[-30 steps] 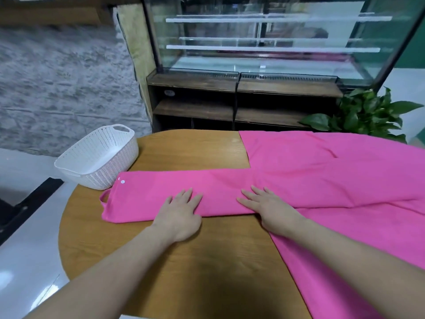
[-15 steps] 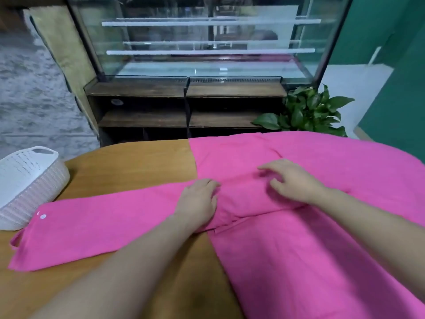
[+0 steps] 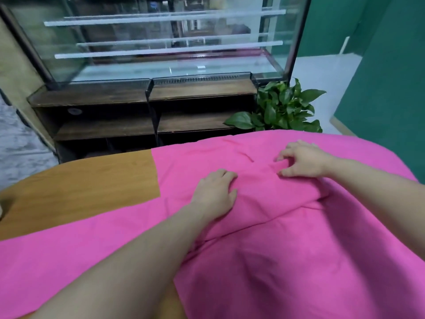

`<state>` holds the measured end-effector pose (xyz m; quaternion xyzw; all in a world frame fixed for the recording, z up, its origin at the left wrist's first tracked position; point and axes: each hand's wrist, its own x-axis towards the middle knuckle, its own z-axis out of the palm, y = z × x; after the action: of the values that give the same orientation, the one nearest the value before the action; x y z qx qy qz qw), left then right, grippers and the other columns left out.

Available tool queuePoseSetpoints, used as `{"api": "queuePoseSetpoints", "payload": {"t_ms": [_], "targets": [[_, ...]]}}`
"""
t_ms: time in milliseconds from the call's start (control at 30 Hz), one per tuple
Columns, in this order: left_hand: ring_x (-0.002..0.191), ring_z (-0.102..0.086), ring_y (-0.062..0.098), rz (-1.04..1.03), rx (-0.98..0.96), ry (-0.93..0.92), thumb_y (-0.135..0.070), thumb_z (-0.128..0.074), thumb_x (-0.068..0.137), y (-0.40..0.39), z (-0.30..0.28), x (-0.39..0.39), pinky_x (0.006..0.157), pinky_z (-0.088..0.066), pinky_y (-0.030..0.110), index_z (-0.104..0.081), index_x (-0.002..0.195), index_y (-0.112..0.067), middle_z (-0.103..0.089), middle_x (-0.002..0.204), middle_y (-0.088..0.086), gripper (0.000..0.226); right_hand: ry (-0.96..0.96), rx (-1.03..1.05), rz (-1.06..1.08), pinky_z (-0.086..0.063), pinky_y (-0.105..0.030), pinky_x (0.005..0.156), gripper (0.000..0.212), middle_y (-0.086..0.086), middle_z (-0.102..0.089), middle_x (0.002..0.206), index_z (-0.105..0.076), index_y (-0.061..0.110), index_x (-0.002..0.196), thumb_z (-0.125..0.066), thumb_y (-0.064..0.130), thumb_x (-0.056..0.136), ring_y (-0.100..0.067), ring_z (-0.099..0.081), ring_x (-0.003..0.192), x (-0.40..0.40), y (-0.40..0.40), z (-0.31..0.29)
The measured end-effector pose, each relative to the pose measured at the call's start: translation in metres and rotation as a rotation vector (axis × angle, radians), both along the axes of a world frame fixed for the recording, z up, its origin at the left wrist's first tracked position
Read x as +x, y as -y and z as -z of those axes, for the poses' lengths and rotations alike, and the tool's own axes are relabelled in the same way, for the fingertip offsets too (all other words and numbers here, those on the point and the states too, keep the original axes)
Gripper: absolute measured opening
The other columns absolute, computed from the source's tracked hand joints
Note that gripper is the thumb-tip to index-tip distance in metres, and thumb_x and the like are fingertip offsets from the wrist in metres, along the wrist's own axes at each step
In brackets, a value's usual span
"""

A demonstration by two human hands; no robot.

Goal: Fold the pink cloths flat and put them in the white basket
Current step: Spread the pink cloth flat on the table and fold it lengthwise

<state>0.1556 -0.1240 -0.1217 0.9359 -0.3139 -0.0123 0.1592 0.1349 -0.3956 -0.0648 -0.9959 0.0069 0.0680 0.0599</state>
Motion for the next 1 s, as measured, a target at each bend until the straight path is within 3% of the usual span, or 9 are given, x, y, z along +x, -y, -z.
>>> {"api": "queuePoseSetpoints", "payload": {"t_ms": [100,200,333,400,567,700,767,900,1000], "targets": [[0.125,-0.047,0.024,0.029,-0.026,-0.018,-0.041,-0.056,0.092,0.025,-0.002,0.006,0.104,-0.041,0.041,-0.047,0.139,-0.026,-0.052,0.136,0.000,0.051,0.025,0.276,-0.024,-0.046,-0.024,0.078,0.027,0.009,-0.065,0.090,-0.058,0.036,0.082,-0.079,0.019,0.078,-0.003,-0.054,0.079,-0.005,0.008,-0.004],[0.126,-0.049,0.022,0.078,-0.069,-0.025,-0.042,-0.061,0.086,0.051,-0.011,0.010,0.105,-0.041,0.043,-0.046,0.141,-0.028,-0.054,0.137,-0.002,0.059,0.047,0.373,-0.042,-0.039,-0.011,0.055,0.025,0.024,-0.059,0.061,-0.061,0.030,0.083,-0.075,0.010,0.081,0.005,-0.052,0.056,-0.015,0.009,-0.012],[0.114,-0.058,0.022,0.123,-0.111,-0.093,-0.041,-0.063,0.088,0.080,-0.028,0.008,0.092,-0.047,0.037,-0.052,0.133,-0.027,-0.063,0.124,-0.003,0.048,0.158,0.501,-0.083,-0.041,-0.010,0.062,0.019,0.023,-0.064,0.073,-0.067,0.029,0.088,-0.074,0.012,0.084,0.006,-0.056,0.064,-0.024,0.011,-0.018],[0.096,-0.061,0.025,0.112,-0.144,-0.096,-0.041,-0.059,0.093,0.088,-0.032,0.006,0.072,-0.042,0.034,-0.057,0.100,-0.027,-0.063,0.093,-0.005,0.015,0.189,0.654,-0.097,-0.044,-0.012,0.072,0.018,0.011,-0.070,0.084,-0.070,0.020,0.096,-0.078,0.011,0.083,0.004,-0.058,0.073,-0.027,0.010,-0.022],[0.071,-0.051,0.021,0.139,-0.200,-0.066,-0.040,-0.055,0.097,0.085,-0.033,0.001,0.062,-0.038,0.036,-0.040,0.070,-0.026,-0.047,0.063,-0.010,0.034,-0.069,1.045,0.101,-0.046,-0.030,0.103,0.061,0.000,-0.069,0.118,-0.065,0.028,0.122,-0.087,0.041,0.068,-0.013,-0.062,0.114,-0.041,0.023,-0.013],[0.073,-0.055,0.025,0.134,-0.289,-0.003,-0.042,-0.053,0.098,0.082,-0.036,0.004,0.064,-0.045,0.038,-0.047,0.080,-0.026,-0.053,0.065,-0.009,0.024,-0.324,1.170,0.249,-0.055,-0.042,0.095,0.037,-0.018,-0.072,0.112,-0.073,0.007,0.107,-0.083,0.023,0.075,-0.032,-0.069,0.102,-0.058,0.035,0.005],[0.075,-0.055,0.025,0.109,-0.297,0.018,-0.043,-0.053,0.098,0.083,-0.041,0.010,0.064,-0.044,0.037,-0.047,0.078,-0.028,-0.053,0.067,-0.010,0.025,-0.293,1.158,0.273,-0.057,-0.038,0.089,0.018,-0.021,-0.073,0.105,-0.075,0.006,0.097,-0.074,0.020,0.085,-0.028,-0.070,0.090,-0.063,0.039,0.007],[0.068,-0.047,0.025,0.055,-0.291,0.013,-0.043,-0.053,0.099,0.089,-0.045,0.018,0.062,-0.038,0.038,-0.031,0.067,-0.028,-0.043,0.059,-0.008,0.041,-0.150,1.240,0.227,-0.057,-0.023,0.077,0.022,-0.008,-0.075,0.097,-0.071,0.010,0.097,-0.053,0.022,0.100,-0.015,-0.070,0.083,-0.065,0.041,0.001],[0.079,-0.056,0.024,0.006,-0.284,-0.080,-0.048,-0.051,0.098,0.091,-0.043,0.021,0.068,-0.043,0.036,-0.048,0.080,-0.027,-0.052,0.070,-0.011,0.028,-0.092,1.199,0.207,-0.054,-0.021,0.073,0.025,-0.002,-0.074,0.089,-0.067,0.010,0.095,-0.048,0.023,0.103,-0.012,-0.067,0.077,-0.065,0.040,-0.001]]}}
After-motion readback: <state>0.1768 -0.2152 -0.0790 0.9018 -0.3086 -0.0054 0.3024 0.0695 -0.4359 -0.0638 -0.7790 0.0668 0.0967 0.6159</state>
